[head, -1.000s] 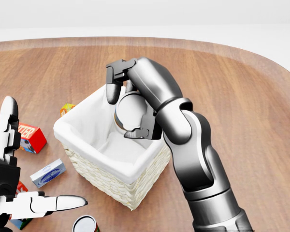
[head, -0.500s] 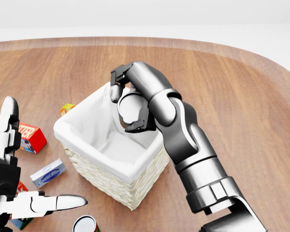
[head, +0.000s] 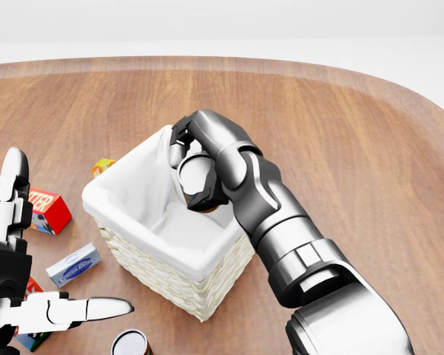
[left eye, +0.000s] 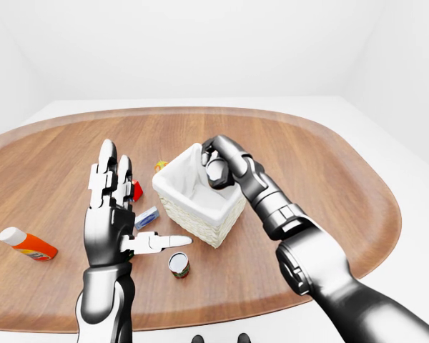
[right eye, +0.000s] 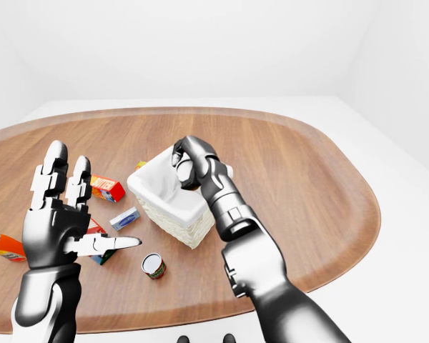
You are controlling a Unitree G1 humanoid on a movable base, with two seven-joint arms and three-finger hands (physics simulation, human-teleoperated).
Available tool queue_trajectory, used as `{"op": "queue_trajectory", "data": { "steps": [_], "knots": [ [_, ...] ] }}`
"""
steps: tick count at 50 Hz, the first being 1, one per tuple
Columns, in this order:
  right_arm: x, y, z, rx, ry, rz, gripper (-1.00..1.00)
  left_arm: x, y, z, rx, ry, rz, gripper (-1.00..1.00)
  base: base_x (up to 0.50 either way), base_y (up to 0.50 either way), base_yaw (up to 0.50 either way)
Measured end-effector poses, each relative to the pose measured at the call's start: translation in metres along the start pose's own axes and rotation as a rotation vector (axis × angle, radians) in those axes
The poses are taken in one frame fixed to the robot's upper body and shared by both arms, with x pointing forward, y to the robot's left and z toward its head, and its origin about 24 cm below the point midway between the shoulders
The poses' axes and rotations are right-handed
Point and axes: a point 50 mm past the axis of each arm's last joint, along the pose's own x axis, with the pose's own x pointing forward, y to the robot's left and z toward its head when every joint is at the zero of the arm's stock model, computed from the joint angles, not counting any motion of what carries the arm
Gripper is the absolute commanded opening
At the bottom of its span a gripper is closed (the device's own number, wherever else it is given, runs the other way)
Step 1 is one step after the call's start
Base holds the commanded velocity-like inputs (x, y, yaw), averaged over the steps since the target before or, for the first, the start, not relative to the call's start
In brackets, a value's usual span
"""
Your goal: Pick up the alphabet soup, and put it in the basket.
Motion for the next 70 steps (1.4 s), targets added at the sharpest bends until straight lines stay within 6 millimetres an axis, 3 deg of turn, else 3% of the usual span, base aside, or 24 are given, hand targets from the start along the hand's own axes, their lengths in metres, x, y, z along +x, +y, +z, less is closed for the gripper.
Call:
{"op": "queue_trajectory", "data": {
  "steps": [23,45,47,49,50,70],
  "knots": [
    [0.003,0.017,0.001,-0.022,0.043,0.042,-1.00,0.000,0.000,-0.004,0.000,0.017,-0.002,1.00,0.00,0.00,0.00],
    [0.003,0.020,0.003,-0.037,0.047,0.050,-0.99,0.000,-0.001,-0.004,0.002,0.019,-0.002,1.00,0.00,0.00,0.00],
    [0.003,0.020,0.004,-0.037,0.046,0.050,-0.75,0.000,-0.001,-0.004,0.002,0.018,-0.002,1.00,0.00,0.00,0.00],
    [0.003,0.020,0.004,-0.036,0.046,0.050,0.04,0.000,0.000,-0.004,0.002,0.018,-0.002,1.00,0.00,0.00,0.00],
    [0.003,0.020,0.004,-0.034,0.045,0.050,1.00,0.000,0.000,-0.004,0.002,0.017,-0.002,1.00,0.00,0.00,0.00],
    [0.004,0.019,0.007,-0.032,0.038,0.050,1.00,0.000,0.000,-0.004,0.003,0.015,0.000,1.00,0.00,0.00,0.00]
  ]
}}
